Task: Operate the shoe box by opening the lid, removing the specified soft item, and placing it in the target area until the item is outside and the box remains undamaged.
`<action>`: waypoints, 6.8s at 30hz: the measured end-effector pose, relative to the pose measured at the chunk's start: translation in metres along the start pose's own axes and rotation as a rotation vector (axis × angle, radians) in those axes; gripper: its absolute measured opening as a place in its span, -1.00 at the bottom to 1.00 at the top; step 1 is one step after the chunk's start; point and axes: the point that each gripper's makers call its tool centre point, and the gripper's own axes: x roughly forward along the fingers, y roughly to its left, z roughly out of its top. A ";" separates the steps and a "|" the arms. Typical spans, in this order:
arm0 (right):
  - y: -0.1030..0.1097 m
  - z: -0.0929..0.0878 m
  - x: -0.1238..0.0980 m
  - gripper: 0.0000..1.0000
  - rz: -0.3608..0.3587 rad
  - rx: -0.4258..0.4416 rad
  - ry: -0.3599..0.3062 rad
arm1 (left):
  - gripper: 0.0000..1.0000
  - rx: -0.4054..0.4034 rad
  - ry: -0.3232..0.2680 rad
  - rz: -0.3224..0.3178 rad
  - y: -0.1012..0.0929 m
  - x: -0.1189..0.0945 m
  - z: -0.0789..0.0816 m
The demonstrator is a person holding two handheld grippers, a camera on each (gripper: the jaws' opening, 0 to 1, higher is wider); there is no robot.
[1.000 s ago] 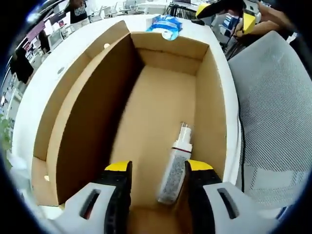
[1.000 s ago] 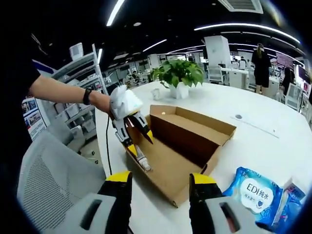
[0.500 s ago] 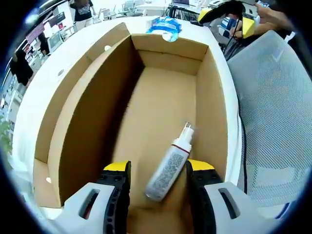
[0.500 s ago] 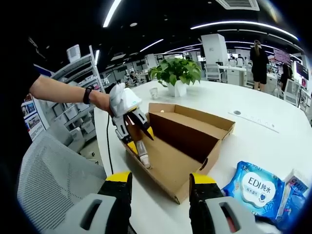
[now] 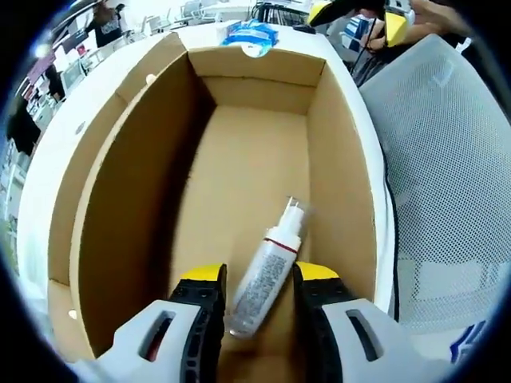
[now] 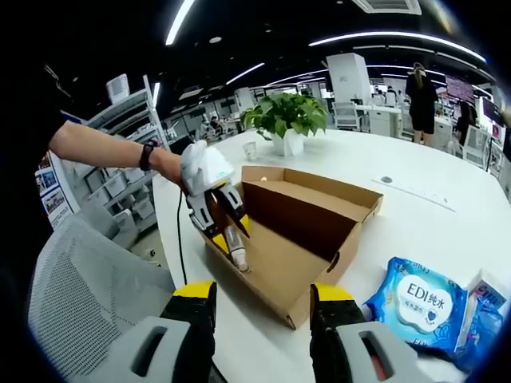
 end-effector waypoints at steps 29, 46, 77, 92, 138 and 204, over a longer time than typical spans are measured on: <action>0.000 -0.005 0.000 -0.11 0.011 0.004 0.012 | -0.62 -0.028 -0.016 0.031 -0.002 0.005 0.002; 0.002 -0.003 0.001 -0.13 0.037 -0.016 0.017 | -0.62 -0.003 -0.131 0.081 -0.004 -0.025 0.032; 0.026 0.036 -0.022 -0.35 0.200 -0.251 -0.030 | -0.62 0.277 -0.405 -0.085 -0.084 -0.096 0.169; 0.048 0.035 -0.034 -0.67 0.292 -0.241 -0.041 | -0.60 0.249 -0.449 -0.214 -0.102 -0.099 0.174; -0.082 -0.015 -0.104 -0.67 0.048 -0.028 0.019 | -0.22 -0.340 -0.697 0.162 -0.055 -0.113 0.117; -0.312 -0.005 -0.061 -0.66 -0.065 -0.710 0.822 | -0.24 -0.499 -0.591 0.232 -0.065 -0.094 0.070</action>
